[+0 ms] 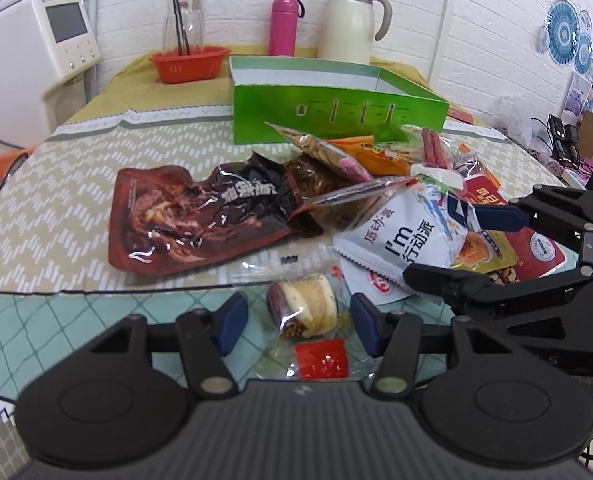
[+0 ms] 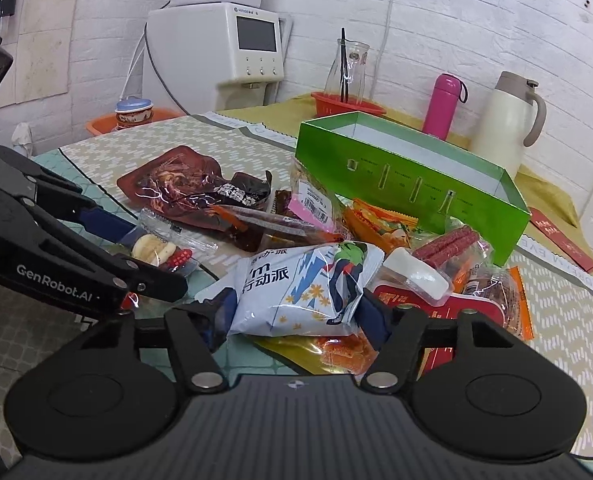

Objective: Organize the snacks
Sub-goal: 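Grasp and lift the pastry packet with the left tool while the right tool lifts the white bag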

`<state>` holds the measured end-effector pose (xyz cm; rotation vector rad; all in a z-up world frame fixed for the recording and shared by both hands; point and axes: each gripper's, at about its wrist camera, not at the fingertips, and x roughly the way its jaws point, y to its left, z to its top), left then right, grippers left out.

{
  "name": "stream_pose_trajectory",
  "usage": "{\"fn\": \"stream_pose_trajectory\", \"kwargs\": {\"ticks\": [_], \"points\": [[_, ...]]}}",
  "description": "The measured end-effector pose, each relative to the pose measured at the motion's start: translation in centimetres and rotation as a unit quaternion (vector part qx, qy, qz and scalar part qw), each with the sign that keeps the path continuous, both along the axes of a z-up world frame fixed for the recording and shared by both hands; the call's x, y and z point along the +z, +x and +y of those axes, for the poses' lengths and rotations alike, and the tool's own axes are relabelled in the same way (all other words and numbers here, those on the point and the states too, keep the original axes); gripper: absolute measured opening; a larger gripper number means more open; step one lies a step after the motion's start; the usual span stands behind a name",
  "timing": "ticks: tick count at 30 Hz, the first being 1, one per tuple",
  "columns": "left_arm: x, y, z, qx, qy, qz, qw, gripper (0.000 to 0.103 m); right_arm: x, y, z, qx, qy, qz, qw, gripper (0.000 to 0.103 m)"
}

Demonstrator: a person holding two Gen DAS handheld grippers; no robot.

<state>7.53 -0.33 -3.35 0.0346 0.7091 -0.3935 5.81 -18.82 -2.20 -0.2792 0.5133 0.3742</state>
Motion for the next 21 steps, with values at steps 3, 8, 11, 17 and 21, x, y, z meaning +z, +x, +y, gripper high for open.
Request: {"fn": "stream_pose_trajectory", "kwargs": {"ticks": [3,8,11,17,21], "points": [[0.4,-0.5,0.1,-0.003,-0.009,0.0,1.0,0.054,0.5,-0.3,-0.1,0.004,0.008,0.005,1.0,0.094],[2.2,-1.7,0.4,-0.015,-0.023,-0.019,0.9994,0.054,1.5,-1.5,-0.4,0.006,0.015,0.003,1.0,0.092],[3.8,-2.2,0.6,-0.023,-0.035,-0.035,0.9985,0.054,2.7,-2.2,-1.1,-0.001,0.032,-0.005,0.999,0.092],[7.7,-1.2,0.6,-0.026,-0.062,-0.078,0.9947,0.054,6.0,-2.7,-3.1,-0.024,0.066,-0.052,0.996,0.092],[10.0,1.3,0.0,-0.014,-0.067,-0.101,0.9924,0.054,7.9,-1.2,-4.2,-0.039,0.081,-0.074,0.993,0.093]]}}
